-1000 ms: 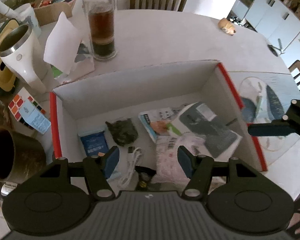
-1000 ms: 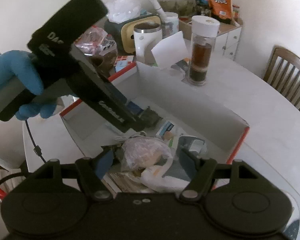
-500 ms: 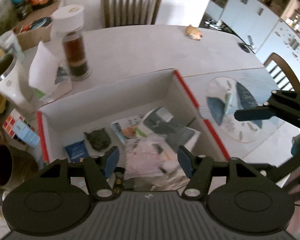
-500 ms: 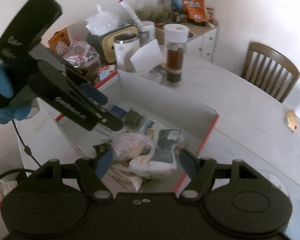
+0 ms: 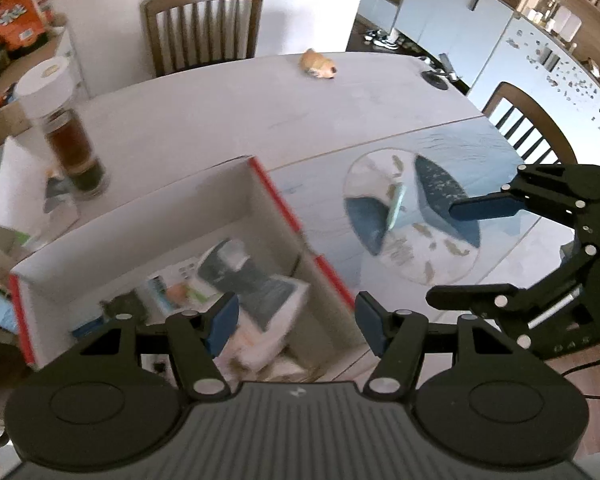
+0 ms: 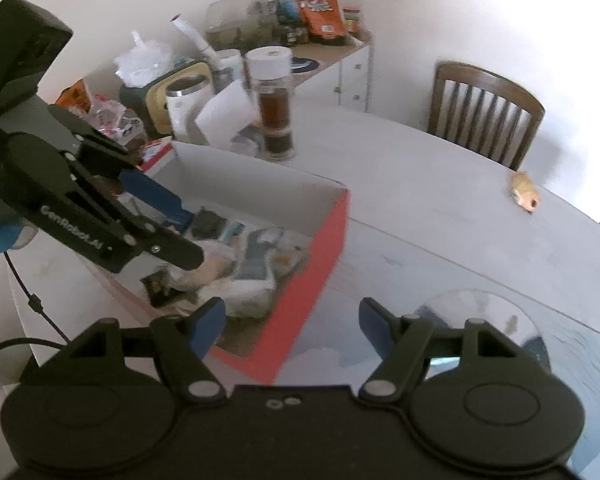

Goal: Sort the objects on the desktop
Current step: 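Withdraw both tools from the box back over the glass mat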

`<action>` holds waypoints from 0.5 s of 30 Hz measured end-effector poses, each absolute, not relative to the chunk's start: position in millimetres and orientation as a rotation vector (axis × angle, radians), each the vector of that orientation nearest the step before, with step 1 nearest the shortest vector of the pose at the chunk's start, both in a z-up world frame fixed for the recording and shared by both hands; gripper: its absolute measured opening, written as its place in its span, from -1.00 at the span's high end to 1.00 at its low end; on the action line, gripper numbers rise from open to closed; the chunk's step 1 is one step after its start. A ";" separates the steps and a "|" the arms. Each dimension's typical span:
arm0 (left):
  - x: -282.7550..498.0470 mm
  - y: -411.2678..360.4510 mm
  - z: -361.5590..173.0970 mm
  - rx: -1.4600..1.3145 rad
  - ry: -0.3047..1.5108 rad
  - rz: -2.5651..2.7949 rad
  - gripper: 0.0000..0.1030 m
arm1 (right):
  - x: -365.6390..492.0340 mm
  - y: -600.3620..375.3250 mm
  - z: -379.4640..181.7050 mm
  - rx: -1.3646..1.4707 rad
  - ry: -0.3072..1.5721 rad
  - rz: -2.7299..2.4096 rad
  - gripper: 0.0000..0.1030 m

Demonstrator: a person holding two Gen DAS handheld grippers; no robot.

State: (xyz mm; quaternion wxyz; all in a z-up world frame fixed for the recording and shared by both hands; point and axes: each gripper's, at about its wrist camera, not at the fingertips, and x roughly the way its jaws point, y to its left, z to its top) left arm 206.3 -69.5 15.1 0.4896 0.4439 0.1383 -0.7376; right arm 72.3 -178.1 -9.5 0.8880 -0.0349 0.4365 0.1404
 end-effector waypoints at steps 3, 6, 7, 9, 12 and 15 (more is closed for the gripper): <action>184.9 -70.2 7.7 1.087 0.319 -1.798 -0.23 | 67.7 -202.6 -12.3 -0.057 0.916 0.280 -0.43; 163.4 -71.2 0.3 1.089 0.295 -1.802 -0.23 | 63.5 -227.0 -14.6 -0.059 0.927 0.269 -0.43; 155.9 -71.9 -1.8 1.088 0.295 -1.813 -0.23 | 62.0 -236.2 -15.6 -0.060 0.931 0.264 -0.43; 141.1 -72.4 -5.8 1.093 0.284 -1.830 -0.23 | 61.3 -248.4 -17.8 -0.069 0.937 0.260 -0.43; 121.2 -73.3 -11.9 1.098 0.268 -1.852 -0.25 | 58.6 -270.0 -20.1 -0.075 0.944 0.254 -0.43; 101.9 -76.4 -19.3 1.101 0.275 -1.870 -0.31 | 58.0 -291.6 -22.1 -0.075 0.951 0.242 -0.43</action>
